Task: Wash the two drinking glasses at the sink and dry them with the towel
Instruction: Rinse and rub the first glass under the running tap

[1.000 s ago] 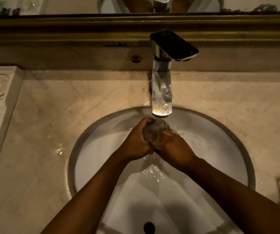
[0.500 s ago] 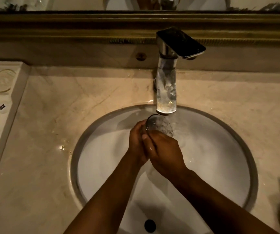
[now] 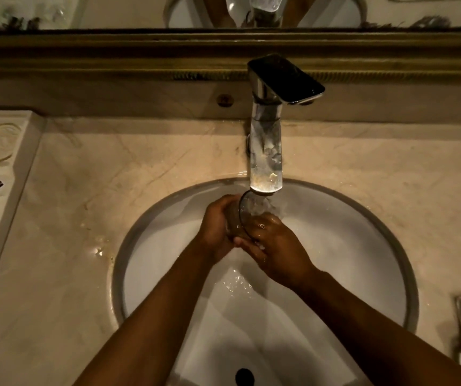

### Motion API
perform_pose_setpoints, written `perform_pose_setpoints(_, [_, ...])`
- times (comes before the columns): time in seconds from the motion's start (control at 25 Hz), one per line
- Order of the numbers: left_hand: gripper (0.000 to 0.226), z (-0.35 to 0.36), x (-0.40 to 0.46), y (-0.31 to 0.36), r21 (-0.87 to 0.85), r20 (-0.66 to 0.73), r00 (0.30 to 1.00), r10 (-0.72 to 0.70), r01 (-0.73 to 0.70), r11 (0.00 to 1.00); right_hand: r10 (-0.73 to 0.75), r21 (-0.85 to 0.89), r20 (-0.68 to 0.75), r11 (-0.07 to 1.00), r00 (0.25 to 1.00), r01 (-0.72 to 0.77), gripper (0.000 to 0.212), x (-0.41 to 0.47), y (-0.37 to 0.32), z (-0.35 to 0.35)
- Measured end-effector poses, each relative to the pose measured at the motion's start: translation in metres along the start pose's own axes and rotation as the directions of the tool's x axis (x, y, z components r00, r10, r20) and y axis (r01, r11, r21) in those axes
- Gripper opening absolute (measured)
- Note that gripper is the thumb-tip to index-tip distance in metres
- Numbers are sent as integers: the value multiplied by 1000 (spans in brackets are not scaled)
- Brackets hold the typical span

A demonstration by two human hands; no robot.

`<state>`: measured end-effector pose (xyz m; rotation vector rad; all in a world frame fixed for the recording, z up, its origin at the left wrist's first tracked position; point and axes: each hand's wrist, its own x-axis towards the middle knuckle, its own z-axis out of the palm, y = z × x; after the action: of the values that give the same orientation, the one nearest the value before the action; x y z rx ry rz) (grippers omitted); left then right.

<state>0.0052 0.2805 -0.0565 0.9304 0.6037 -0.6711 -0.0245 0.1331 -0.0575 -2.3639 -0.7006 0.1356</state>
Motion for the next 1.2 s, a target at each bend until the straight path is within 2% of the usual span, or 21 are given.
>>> perform_pose_setpoints(0.08, [46, 10, 4, -19, -231, -38, 997, 66, -74, 970, 162, 53, -153, 986, 975, -156, 43, -2, -14, 0])
perform_pose_setpoints(0.12, [44, 16, 7, -28, -287, -69, 992, 102, -117, 951, 275, 109, -192, 960, 942, -258, 46, 1, -21, -1])
perform_pose_setpoints(0.2, [30, 23, 14, -44, -288, -212, 958, 194, -251, 924, 515, 249, -196, 849, 834, -466, 49, 14, -33, -1])
perform_pose_setpoints(0.24, [24, 25, 15, -49, -258, -280, 929, 240, -314, 914, 590, 289, -183, 797, 787, -530, 49, 20, -35, 1])
perform_pose_setpoints(0.28, [23, 22, 16, -51, -215, -334, 904, 265, -347, 913, 612, 298, -166, 779, 773, -552, 50, 26, -34, 3])
perform_pose_setpoints(0.32, [22, 17, 15, -49, -174, -367, 891, 267, -348, 921, 585, 285, -136, 796, 800, -534, 53, 29, -32, 4])
perform_pose_setpoints(0.4, [22, -2, 11, -38, -80, -328, 926, 187, -224, 971, 409, 208, -52, 897, 911, -390, 58, 26, -21, 4])
perform_pose_setpoints(0.48, [30, -16, 8, -18, 73, -170, 984, -58, 71, 995, 110, 92, 27, 989, 994, -112, 56, 17, -7, 0])
perform_pose_setpoints(0.52, [32, -23, 7, -9, 153, -88, 976, -200, 211, 965, -79, 32, 41, 996, 996, 77, 50, 11, 0, -1])
perform_pose_setpoints(0.6, [42, -31, 5, 4, 280, 29, 911, -411, 388, 878, -400, -97, 22, 911, 916, 400, 34, 2, 10, -3])
perform_pose_setpoints(0.64, [52, -32, 5, 7, 330, 74, 884, -461, 415, 848, -492, -156, -10, 861, 871, 484, 26, 0, 14, -5])
perform_pose_setpoints(0.72, [68, -28, 1, 12, 320, 150, 877, -457, 394, 861, -527, -227, -70, 835, 847, 501, 21, 1, 14, -9])
perform_pose_setpoints(0.8, [63, -23, -1, 8, 170, 154, 926, -345, 319, 932, -377, -225, -162, 914, 912, 337, 28, 3, 6, -6])
perform_pose_setpoints(0.88, [48, -13, -6, 0, 72, 64, 977, -205, 200, 977, -99, -116, -272, 991, 957, 70, 40, 5, -12, -3])
perform_pose_setpoints(0.96, [42, -3, -11, -12, 72, -87, 995, -58, 64, 995, 214, 64, -313, 977, 925, -205, 48, 10, -30, 0])
perform_pose_setpoints(1.04, [42, 4, -10, -28, 6, -220, 967, 129, -131, 991, 480, 236, -245, 873, 843, -428, 56, 21, -40, 2])
perform_pose_setpoints(1.12, [44, 4, -8, -40, -48, -295, 918, 265, -291, 956, 575, 311, -156, 800, 803, -513, 58, 31, -45, 4])
perform_pose_setpoints(1.2, [40, 2, 0, -38, -85, -319, 902, 292, -334, 939, 488, 250, -123, 858, 864, -449, 54, 33, -41, 3])
